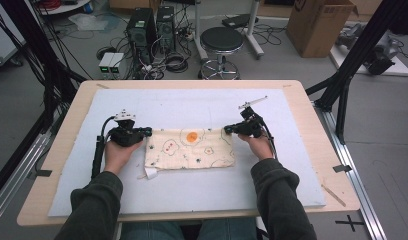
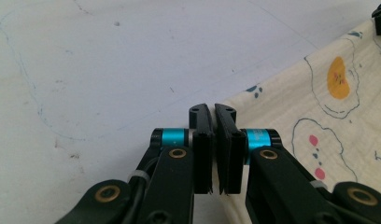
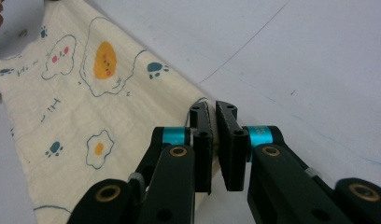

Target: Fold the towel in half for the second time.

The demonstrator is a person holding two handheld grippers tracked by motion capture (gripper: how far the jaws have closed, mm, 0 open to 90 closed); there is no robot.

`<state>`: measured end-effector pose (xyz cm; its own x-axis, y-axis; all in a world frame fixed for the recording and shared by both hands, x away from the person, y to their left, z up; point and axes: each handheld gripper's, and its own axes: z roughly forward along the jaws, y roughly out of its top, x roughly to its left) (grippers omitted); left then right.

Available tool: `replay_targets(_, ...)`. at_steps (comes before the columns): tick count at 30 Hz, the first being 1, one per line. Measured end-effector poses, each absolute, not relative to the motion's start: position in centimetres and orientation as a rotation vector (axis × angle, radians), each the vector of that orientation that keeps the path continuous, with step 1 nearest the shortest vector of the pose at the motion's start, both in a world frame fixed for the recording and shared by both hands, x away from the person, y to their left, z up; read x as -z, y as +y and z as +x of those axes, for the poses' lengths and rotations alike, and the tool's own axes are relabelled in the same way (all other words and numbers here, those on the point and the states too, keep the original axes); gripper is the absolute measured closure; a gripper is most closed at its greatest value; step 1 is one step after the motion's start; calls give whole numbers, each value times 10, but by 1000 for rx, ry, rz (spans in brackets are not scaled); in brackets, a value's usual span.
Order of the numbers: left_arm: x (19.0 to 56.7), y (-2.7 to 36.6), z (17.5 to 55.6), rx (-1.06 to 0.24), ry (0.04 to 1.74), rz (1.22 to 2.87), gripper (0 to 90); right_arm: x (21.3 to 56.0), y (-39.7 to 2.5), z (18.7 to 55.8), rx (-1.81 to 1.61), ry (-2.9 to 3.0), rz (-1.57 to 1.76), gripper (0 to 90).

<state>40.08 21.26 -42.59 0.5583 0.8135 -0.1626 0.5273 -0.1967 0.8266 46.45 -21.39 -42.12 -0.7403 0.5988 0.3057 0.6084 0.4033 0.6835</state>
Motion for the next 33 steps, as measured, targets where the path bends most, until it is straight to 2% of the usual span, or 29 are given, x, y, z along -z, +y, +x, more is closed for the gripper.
replay_targets(33, 412, 217, 378, -384, 994, 1865, 853, 401, -218, 445, 1394, -2617, -1031, 851)
